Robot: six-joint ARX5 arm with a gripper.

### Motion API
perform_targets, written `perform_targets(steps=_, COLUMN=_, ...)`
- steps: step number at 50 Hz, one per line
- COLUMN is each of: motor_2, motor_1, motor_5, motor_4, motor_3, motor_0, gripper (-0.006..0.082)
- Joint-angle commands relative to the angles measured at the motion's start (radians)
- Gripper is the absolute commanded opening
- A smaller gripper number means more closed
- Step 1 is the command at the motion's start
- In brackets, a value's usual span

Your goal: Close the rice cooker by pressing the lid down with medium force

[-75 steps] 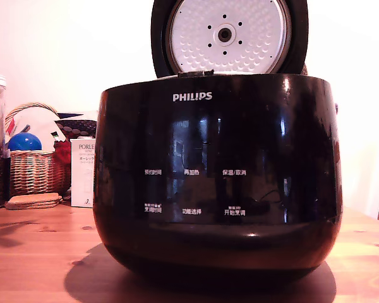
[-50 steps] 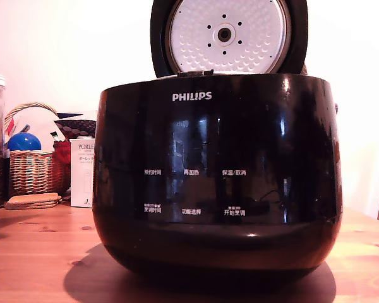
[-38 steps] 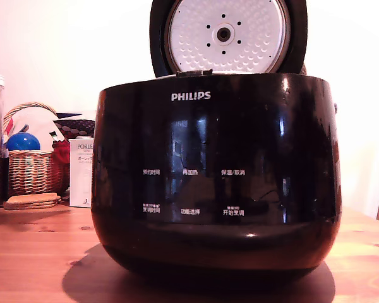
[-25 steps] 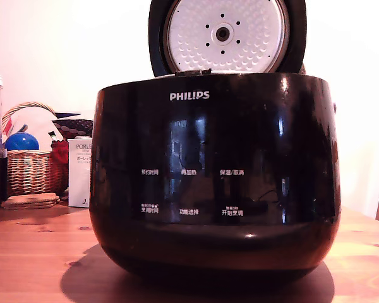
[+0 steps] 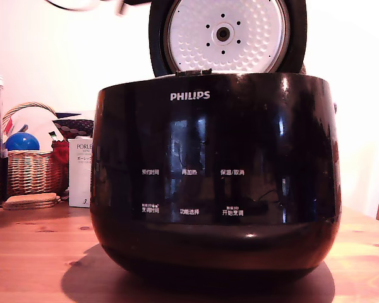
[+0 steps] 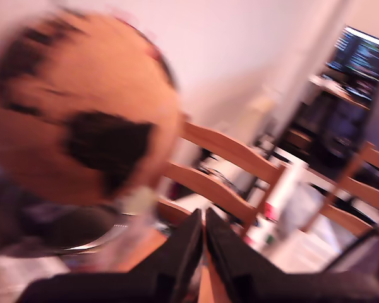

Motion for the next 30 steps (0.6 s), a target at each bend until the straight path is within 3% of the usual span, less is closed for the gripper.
perform_targets(steps=1, motor_2=0.002, motor_1=0.045, motor_5=0.002, motor_4=0.005, motor_3=0.016, motor_0=-0.017, gripper=-0.0024)
perform_targets(steps=30, motor_2=0.002, motor_1=0.1, motor_5=0.005, motor_4=0.032, motor_3=-0.043, motor_0=-0.101, gripper=-0.0024)
